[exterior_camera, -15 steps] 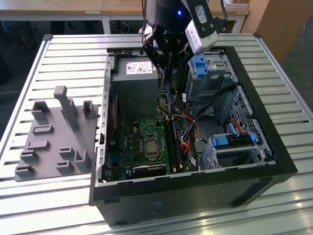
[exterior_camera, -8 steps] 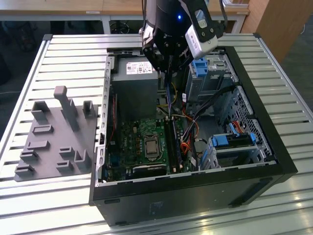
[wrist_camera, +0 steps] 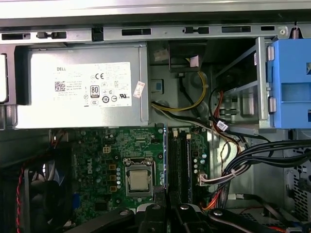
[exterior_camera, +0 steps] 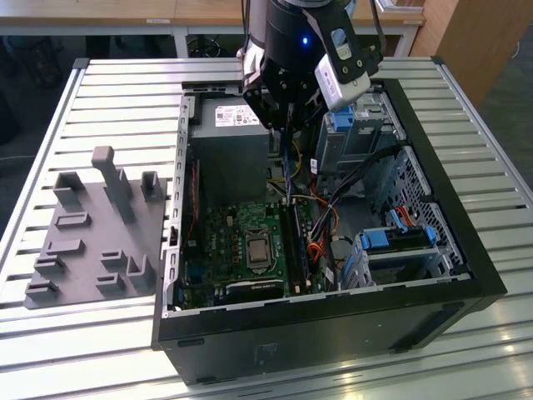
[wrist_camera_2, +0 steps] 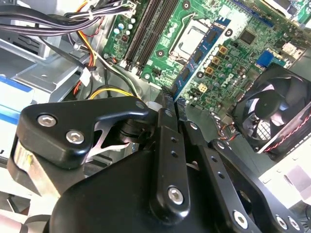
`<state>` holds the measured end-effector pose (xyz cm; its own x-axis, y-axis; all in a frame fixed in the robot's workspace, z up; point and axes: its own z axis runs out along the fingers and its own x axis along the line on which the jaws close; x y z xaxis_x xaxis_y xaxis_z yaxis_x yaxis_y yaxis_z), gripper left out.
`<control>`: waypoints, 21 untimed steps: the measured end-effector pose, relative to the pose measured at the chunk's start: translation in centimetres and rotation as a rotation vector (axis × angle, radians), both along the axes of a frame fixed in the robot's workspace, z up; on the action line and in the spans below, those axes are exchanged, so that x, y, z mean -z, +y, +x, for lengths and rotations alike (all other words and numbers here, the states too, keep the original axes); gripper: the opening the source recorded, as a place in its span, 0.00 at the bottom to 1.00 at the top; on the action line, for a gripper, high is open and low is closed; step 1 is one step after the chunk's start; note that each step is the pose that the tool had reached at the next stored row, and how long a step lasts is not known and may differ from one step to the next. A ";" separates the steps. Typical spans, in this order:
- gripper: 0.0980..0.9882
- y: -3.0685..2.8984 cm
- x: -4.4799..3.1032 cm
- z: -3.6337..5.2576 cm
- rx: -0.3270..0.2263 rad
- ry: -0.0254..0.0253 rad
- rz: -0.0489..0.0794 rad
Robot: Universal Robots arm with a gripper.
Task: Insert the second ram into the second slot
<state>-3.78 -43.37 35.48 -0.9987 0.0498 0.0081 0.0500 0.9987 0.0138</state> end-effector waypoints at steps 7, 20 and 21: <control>0.04 0.00 0.20 0.00 0.000 0.0000 0.000; 0.04 0.00 0.50 0.00 0.000 -0.0001 0.000; 0.04 -0.01 0.53 0.00 0.000 -0.0001 0.000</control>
<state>-3.78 -43.37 34.95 -0.9987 0.0498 0.0080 0.0499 0.9987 0.0141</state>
